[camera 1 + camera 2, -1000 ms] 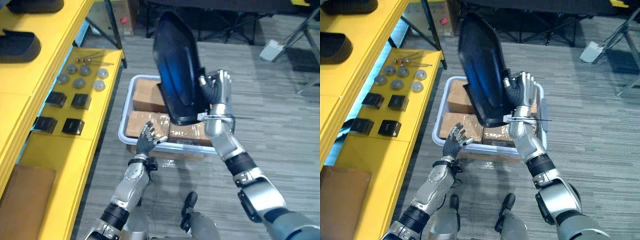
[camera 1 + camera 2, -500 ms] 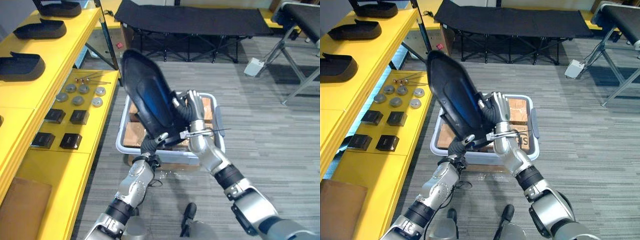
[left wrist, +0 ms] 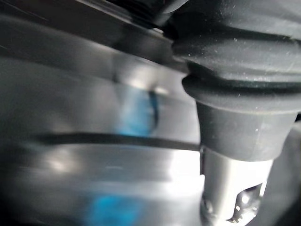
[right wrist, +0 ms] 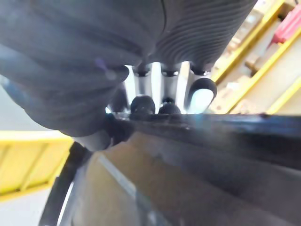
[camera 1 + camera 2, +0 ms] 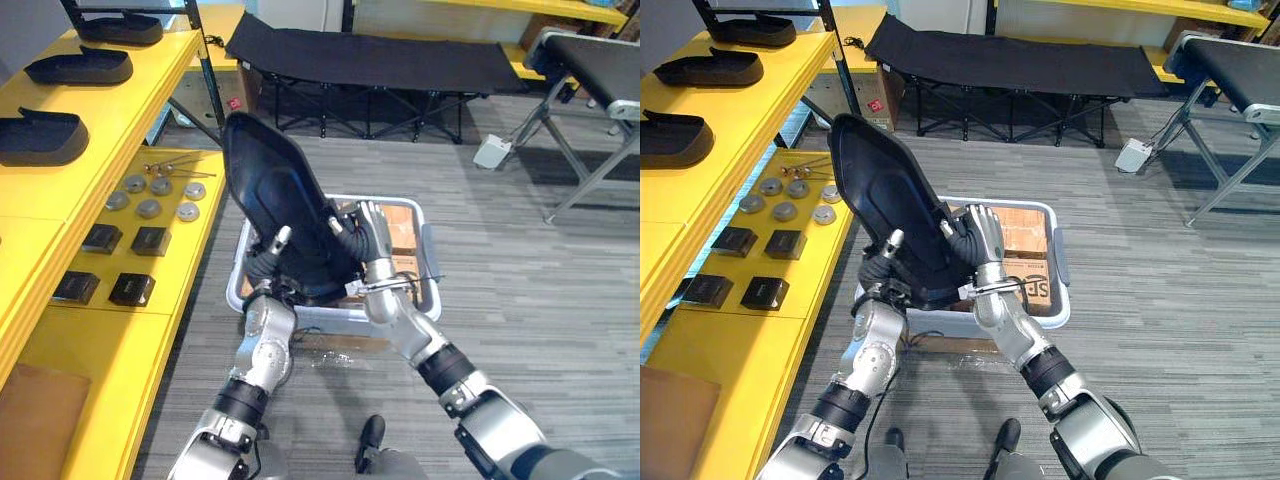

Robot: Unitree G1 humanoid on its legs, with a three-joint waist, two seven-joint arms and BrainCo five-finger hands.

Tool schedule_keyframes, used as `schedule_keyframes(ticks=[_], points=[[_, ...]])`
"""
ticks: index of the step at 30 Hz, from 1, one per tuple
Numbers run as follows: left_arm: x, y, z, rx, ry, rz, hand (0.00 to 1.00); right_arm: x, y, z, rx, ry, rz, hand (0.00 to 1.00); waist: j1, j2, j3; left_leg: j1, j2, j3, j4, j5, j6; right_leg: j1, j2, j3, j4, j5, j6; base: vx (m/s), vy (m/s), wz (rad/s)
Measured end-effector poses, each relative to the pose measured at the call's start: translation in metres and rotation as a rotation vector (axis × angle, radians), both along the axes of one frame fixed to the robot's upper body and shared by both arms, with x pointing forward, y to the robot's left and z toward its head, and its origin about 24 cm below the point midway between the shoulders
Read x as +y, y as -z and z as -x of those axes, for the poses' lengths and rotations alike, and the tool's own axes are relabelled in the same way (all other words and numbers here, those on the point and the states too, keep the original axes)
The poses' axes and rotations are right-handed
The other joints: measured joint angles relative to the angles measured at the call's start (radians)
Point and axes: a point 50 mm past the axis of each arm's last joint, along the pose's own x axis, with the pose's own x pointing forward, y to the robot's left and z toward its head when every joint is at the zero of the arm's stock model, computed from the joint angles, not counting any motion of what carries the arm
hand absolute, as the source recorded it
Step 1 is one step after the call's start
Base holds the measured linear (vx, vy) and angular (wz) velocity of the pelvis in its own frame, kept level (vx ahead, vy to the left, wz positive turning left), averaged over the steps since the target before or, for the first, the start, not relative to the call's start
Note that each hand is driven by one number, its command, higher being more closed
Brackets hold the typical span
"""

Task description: Walk over and take plastic housings, then place them on the shelf

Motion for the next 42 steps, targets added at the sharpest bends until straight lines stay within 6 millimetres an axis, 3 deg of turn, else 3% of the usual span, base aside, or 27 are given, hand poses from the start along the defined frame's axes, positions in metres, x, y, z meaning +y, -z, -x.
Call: schedule_keyframes(ticks=[9, 24, 25, 30, 35, 42], points=[[0.005, -0.004, -0.001, -0.066, 0.000, 0.068, 1.00, 0.010, -0.010, 0.010, -0.080, -0.050, -0.063, 1.00, -0.004, 0.000, 0.000, 0.000, -0.003, -0.013, 0.001, -0.005, 0.001, 0.003, -0.003, -0.004, -0.001, 0.000, 0.001, 0.00, 0.000, 0.00], [0.003, -0.004, -0.001, -0.165, 0.134, 0.131, 1.00, 0.006, -0.013, 0.020, -0.114, -0.062, -0.149, 1.00, -0.026, -0.008, -0.005, 0.025, 0.000, 0.006, -0.004, -0.010, -0.001, 0.016, -0.002, 0.007, -0.011, -0.007, -0.003, 0.00, 0.002, -0.02], [0.003, -0.003, -0.001, -0.163, 0.134, 0.131, 1.00, 0.006, -0.013, 0.020, -0.112, -0.062, -0.150, 0.00, -0.026, -0.008, -0.005, 0.027, 0.000, 0.006, -0.006, -0.010, -0.001, 0.016, -0.002, 0.007, -0.011, -0.010, -0.007, 0.00, 0.000, 0.00], [0.002, 0.011, 0.008, -0.114, 0.131, 0.116, 1.00, 0.005, 0.002, 0.029, -0.048, -0.076, -0.195, 0.00, -0.026, -0.006, -0.037, 0.034, -0.002, 0.000, -0.020, -0.010, -0.001, 0.021, -0.003, -0.003, -0.011, -0.011, -0.006, 0.03, 0.015, 0.03], [-0.001, 0.009, 0.009, -0.080, 0.102, -0.009, 1.00, 0.001, 0.011, 0.031, -0.004, -0.028, -0.220, 0.00, -0.024, -0.007, -0.044, 0.032, -0.005, -0.023, -0.021, -0.009, -0.001, 0.034, -0.006, -0.025, -0.011, -0.011, -0.002, 0.02, 0.021, 0.12], [-0.002, -0.003, 0.015, -0.068, -0.074, -0.282, 1.00, -0.002, -0.003, 0.039, -0.028, -0.004, -0.306, 0.00, -0.027, -0.007, -0.044, 0.033, -0.002, -0.021, -0.023, -0.010, -0.001, 0.028, -0.002, -0.022, -0.011, -0.022, -0.005, 0.00, 0.004, -0.01]])
